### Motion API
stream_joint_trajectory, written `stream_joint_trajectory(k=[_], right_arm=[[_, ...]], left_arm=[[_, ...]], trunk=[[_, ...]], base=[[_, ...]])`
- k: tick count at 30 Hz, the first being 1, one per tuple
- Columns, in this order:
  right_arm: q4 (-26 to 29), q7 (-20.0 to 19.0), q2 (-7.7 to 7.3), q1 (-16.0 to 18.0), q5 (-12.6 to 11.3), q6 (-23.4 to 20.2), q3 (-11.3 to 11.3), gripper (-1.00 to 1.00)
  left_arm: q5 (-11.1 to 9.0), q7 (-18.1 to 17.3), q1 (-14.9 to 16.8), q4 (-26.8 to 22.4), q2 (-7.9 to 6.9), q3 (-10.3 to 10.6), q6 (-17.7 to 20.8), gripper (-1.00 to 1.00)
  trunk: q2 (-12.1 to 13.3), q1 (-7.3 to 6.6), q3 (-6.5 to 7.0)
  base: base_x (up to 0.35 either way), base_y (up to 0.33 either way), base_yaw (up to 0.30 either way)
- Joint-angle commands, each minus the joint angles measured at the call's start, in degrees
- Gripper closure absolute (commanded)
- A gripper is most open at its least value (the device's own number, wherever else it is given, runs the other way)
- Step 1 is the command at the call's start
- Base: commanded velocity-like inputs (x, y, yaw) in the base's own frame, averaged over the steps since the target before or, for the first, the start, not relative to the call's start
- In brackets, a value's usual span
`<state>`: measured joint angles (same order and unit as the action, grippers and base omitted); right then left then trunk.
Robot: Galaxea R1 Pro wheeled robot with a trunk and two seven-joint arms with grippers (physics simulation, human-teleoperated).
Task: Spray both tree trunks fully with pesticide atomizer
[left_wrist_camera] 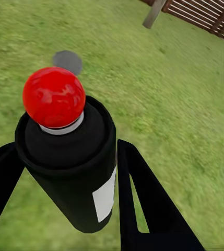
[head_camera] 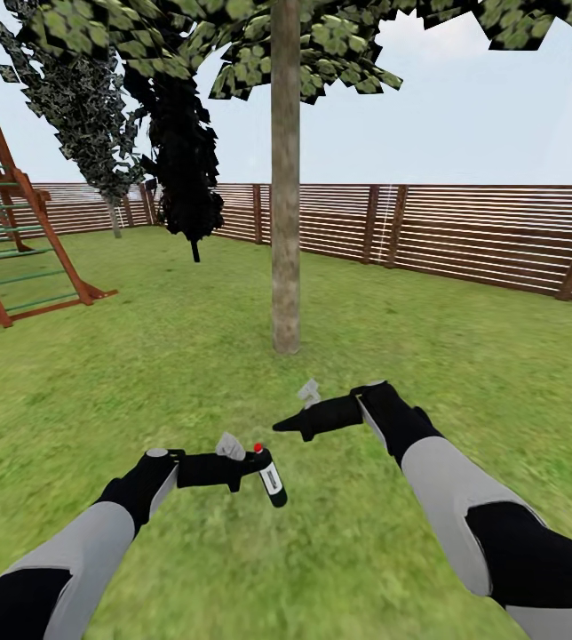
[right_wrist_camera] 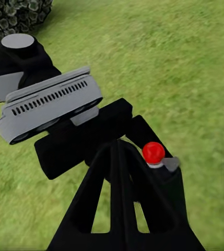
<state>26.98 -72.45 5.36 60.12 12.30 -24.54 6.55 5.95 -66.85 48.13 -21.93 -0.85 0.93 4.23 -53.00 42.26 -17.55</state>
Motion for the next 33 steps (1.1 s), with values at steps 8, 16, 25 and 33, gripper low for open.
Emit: stream_joint_trajectory(k=[8,16,25,33], right_arm=[[0.0,3.4,0.98,0.0,-0.1,-0.1,0.2,1.00],[-0.1,7.0,2.11,0.0,-0.2,-0.2,1.6,1.00],[-0.3,9.4,2.51,0.0,-0.2,-0.2,1.9,1.00],[-0.7,9.6,2.56,-0.1,-0.2,-0.1,2.0,1.00]], left_arm=[[0.0,-0.2,0.0,0.2,0.00,-0.1,0.0,1.00],[-0.1,-0.2,0.0,0.2,0.12,0.0,0.0,1.00],[-0.1,-0.2,0.0,0.0,0.49,0.2,0.2,1.00],[-0.1,-0.2,0.0,0.0,0.50,0.2,0.2,1.00]], trunk=[[0.0,0.00,0.00],[0.0,0.00,0.00],[0.0,0.00,0.00],[0.0,0.00,0.00]], base=[[0.000,0.000,0.000],[0.000,0.000,0.000],[0.000,0.000,0.000],[0.000,0.000,0.000]])
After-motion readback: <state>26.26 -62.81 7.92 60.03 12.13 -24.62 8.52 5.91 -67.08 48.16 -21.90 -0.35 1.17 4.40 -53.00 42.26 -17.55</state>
